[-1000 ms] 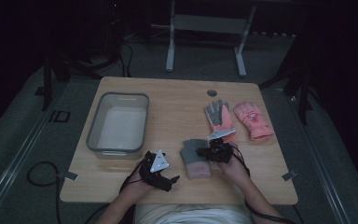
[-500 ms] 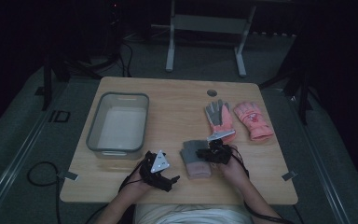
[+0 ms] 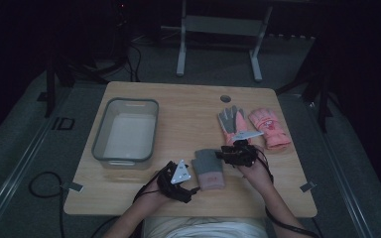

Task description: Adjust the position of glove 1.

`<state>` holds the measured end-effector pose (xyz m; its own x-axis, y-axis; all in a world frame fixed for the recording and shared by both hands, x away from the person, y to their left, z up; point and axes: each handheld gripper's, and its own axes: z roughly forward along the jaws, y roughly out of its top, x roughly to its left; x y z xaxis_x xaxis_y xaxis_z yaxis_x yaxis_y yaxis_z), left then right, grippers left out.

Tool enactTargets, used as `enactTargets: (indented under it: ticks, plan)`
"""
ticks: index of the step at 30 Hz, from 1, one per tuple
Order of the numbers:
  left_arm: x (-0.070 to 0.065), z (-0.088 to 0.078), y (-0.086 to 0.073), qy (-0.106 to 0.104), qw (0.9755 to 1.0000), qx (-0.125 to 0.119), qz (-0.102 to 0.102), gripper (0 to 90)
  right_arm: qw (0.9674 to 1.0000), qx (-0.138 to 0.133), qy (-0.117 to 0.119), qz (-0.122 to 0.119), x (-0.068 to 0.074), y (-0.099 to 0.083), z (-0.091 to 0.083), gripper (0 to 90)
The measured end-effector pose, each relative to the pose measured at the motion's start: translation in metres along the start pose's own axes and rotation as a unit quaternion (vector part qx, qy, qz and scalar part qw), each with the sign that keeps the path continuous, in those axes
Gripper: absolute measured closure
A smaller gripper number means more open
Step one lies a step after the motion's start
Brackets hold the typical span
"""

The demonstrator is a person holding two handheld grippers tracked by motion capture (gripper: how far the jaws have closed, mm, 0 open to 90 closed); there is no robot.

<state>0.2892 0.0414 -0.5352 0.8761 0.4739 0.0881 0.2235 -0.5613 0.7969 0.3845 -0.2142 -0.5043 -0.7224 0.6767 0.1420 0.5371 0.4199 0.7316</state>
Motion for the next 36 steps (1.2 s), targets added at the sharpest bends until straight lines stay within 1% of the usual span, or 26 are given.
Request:
enactTargets:
  ticks: [2, 3, 5, 7, 9, 10, 11, 12, 14, 15, 16, 17, 19, 20, 22, 23, 24, 25, 26, 28, 29, 30, 31, 33, 34, 36]
  plan:
    - [-0.002, 0.002, 0.007, -0.018, 0.9996, -0.014, 0.016, 15.6, 1.0000, 0.000, -0.001, 0.004, -0.004, 0.002, 0.002, 56.4]
    - [-0.004, 0.004, 0.011, -0.022, 0.9990, -0.016, 0.036, 16.8, 1.0000, 0.000, 0.000, 0.008, -0.006, 0.003, 0.003, 56.2]
    - [-0.008, 0.008, 0.018, -0.024, 0.9966, -0.026, 0.075, 20.7, 0.9999, 0.000, 0.000, 0.017, -0.010, 0.005, 0.006, 55.7]
    - [-0.011, 0.014, 0.024, -0.031, 0.9944, -0.027, 0.098, 24.4, 0.9997, 0.004, 0.001, 0.024, -0.012, 0.006, 0.009, 55.1]
    - [-0.013, 0.022, 0.029, -0.042, 0.9910, -0.010, 0.127, 25.7, 0.9995, 0.005, 0.006, 0.031, -0.015, 0.008, 0.014, 54.4]
    - [-0.013, 0.024, 0.029, -0.048, 0.9896, -0.003, 0.136, 28.4, 0.9993, 0.008, 0.005, 0.037, -0.016, 0.009, 0.017, 54.4]
    - [-0.013, 0.027, 0.029, -0.055, 0.9882, 0.002, 0.143, 29.2, 0.9991, 0.010, 0.005, 0.040, -0.016, 0.010, 0.019, 54.3]
    - [-0.013, 0.030, 0.029, -0.055, 0.9869, 0.007, 0.151, 29.3, 0.9991, 0.012, 0.006, 0.041, -0.017, 0.010, 0.022, 53.7]
    - [-0.014, 0.035, 0.027, -0.054, 0.9835, 0.022, 0.171, 29.9, 0.9990, 0.020, 0.003, 0.041, -0.018, 0.009, 0.028, 52.7]
    - [-0.015, 0.036, 0.026, -0.054, 0.9831, 0.024, 0.173, 29.3, 0.9989, 0.023, 0.003, 0.041, -0.019, 0.008, 0.032, 51.0]
    - [-0.014, 0.038, 0.025, -0.054, 0.9821, 0.029, 0.178, 28.1, 0.9987, 0.026, 0.001, 0.043, -0.020, 0.008, 0.034, 51.2]
    - [-0.014, 0.040, 0.024, -0.054, 0.9819, 0.032, 0.179, 28.1, 0.9986, 0.032, -0.002, 0.043, -0.020, 0.006, 0.037, 50.7]
    - [-0.012, 0.043, 0.021, -0.056, 0.9822, 0.031, 0.177, 28.1, 0.9982, 0.040, -0.006, 0.044, -0.021, 0.002, 0.043, 49.7]
    - [-0.012, 0.044, 0.020, -0.052, 0.9820, 0.034, 0.178, 28.1, 0.9978, 0.046, -0.004, 0.048, -0.021, 0.000, 0.046, 48.1]
    - [-0.011, 0.046, 0.018, -0.049, 0.9819, 0.041, 0.178, 28.2, 0.9977, 0.046, -0.006, 0.049, -0.020, -0.004, 0.049, 47.0]
    - [-0.010, 0.048, 0.017, -0.041, 0.9816, 0.046, 0.181, 28.9, 0.9979, 0.043, -0.006, 0.049, -0.020, -0.004, 0.049, 46.8]
    - [-0.009, 0.048, 0.016, -0.042, 0.9815, 0.047, 0.181, 29.0, 0.9979, 0.042, -0.008, 0.049, -0.019, -0.004, 0.049, 45.9]
    - [-0.008, 0.049, 0.015, -0.044, 0.9828, 0.043, 0.174, 29.1, 0.9979, 0.043, -0.008, 0.047, -0.019, -0.004, 0.050, 43.9]
    - [-0.007, 0.049, 0.015, -0.043, 0.9835, 0.042, 0.170, 29.9, 0.9980, 0.046, -0.007, 0.044, -0.018, -0.004, 0.050, 42.6]
    - [-0.006, 0.049, 0.014, -0.043, 0.9840, 0.041, 0.168, 31.5, 0.9980, 0.050, -0.007, 0.038, -0.016, -0.004, 0.051, 38.2]
    - [-0.005, 0.050, 0.014, -0.042, 0.9848, 0.039, 0.164, 32.4, 0.9980, 0.052, -0.004, 0.037, -0.016, -0.003, 0.051, 35.0]
    - [-0.005, 0.050, 0.014, -0.042, 0.9848, 0.040, 0.164, 34.4, 0.9981, 0.055, -0.001, 0.027, -0.015, -0.003, 0.053, 33.6]
    - [-0.004, 0.050, 0.014, -0.043, 0.9846, 0.042, 0.164, 34.8, 0.9981, 0.056, -0.003, 0.024, -0.014, -0.003, 0.053, 33.5]
    - [-0.004, 0.050, 0.015, -0.042, 0.9848, 0.043, 0.163, 37.0, 0.9982, 0.059, -0.012, 0.011, -0.011, -0.003, 0.053, 33.6]
    - [-0.005, 0.050, 0.015, -0.041, 0.9845, 0.045, 0.164, 38.5, 0.9982, 0.058, -0.014, 0.006, -0.010, -0.004, 0.054, 34.0]
    - [-0.006, 0.050, 0.016, -0.037, 0.9840, 0.048, 0.168, 42.3, 0.9985, 0.054, -0.010, 0.002, -0.010, -0.005, 0.053, 36.1]
